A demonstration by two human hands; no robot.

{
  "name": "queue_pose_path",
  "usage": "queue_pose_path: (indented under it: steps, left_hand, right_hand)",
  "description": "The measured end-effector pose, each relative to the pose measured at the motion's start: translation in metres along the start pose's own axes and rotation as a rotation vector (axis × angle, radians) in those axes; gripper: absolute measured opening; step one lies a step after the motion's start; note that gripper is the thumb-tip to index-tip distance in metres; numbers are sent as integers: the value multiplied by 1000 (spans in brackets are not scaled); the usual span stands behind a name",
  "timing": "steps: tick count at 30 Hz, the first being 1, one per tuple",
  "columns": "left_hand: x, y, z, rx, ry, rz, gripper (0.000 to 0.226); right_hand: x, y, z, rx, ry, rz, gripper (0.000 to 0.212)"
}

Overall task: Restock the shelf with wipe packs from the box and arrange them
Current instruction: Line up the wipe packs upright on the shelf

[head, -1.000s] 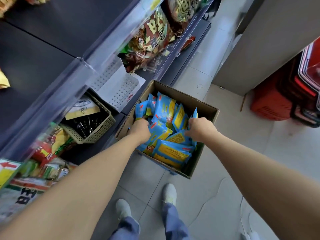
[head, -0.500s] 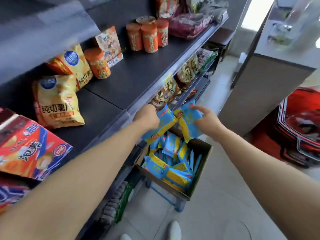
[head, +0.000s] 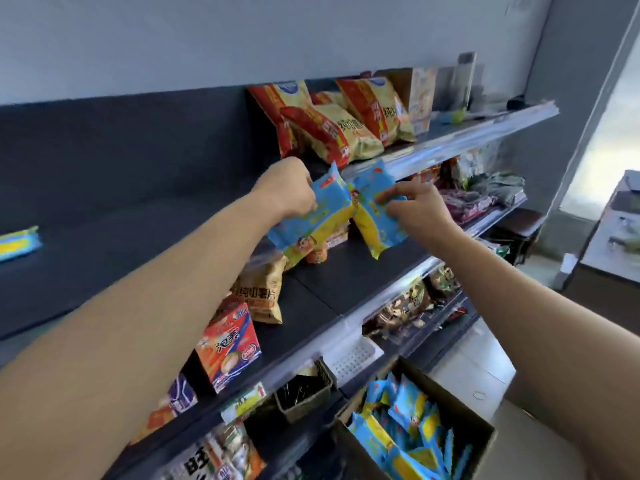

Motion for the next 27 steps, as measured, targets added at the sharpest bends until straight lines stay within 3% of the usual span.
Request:
queue_pose_path:
  steps: [10,13,16,21,27]
  left_hand:
    - [-119,-66,-102,-224,108,184,18]
    - [-146,-81,-139,-273,160,226,21]
    - [-170,-91,-178,-300,200,263,25]
    - [-196,-91,-237,-346,230,330,28]
    - [-192,-67,-284,-340,178,356,20]
  right_hand:
    - [141,-4,-110,-279,-41,-275,28]
    - [185,-6,-135,-365,-73,-293,48]
    - [222,0,-158,-449,-192,-260,62]
    - [274,16,-188,-544,-461,-163,40]
    - [309,42,-199,-585,-618,-87,41]
Point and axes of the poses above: each hand's wrist, its own y-axis towards the middle knuckle, its own x-axis out of the palm, z = x × y, the point moved 3 cm from there along y, towards the middle knuckle, and after that the axes turned 7 degrees about x, right-handed, at the moved point
